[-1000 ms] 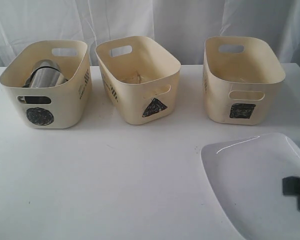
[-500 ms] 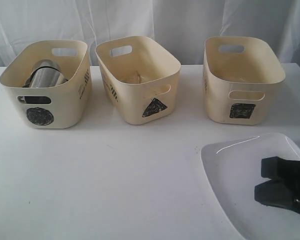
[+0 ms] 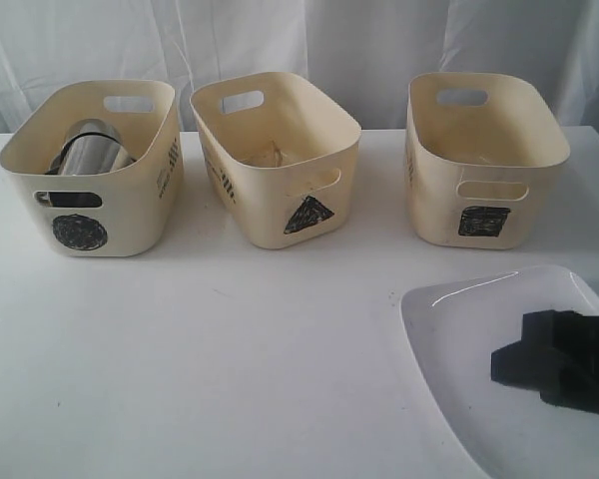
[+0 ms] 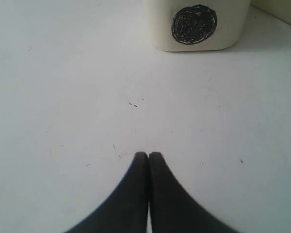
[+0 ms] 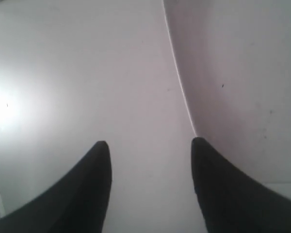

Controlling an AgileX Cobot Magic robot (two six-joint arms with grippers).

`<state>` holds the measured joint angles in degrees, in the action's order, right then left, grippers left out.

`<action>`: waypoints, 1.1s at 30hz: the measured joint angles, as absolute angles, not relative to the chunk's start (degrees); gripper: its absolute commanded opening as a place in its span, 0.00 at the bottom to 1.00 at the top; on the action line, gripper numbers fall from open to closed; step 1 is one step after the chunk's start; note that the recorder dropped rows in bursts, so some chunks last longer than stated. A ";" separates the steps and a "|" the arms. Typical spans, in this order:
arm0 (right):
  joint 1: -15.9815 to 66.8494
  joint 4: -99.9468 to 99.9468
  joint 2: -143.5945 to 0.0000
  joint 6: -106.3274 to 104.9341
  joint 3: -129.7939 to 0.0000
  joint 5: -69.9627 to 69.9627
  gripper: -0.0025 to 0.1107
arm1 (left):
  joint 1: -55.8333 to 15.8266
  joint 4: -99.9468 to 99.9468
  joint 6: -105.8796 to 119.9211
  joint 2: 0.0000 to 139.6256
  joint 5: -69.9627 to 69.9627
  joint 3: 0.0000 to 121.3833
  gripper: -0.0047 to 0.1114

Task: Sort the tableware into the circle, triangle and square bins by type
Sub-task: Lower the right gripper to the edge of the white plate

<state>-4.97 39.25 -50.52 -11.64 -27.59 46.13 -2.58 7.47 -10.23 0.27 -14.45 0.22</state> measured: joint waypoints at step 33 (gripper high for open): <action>-30.09 16.89 -77.96 -2.11 -39.27 44.89 0.34 | -2.58 7.47 -10.23 0.27 -14.45 0.22 0.04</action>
<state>-30.09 16.89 -77.96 -2.11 -39.27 44.89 -2.58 7.47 -10.23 0.27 -14.45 0.22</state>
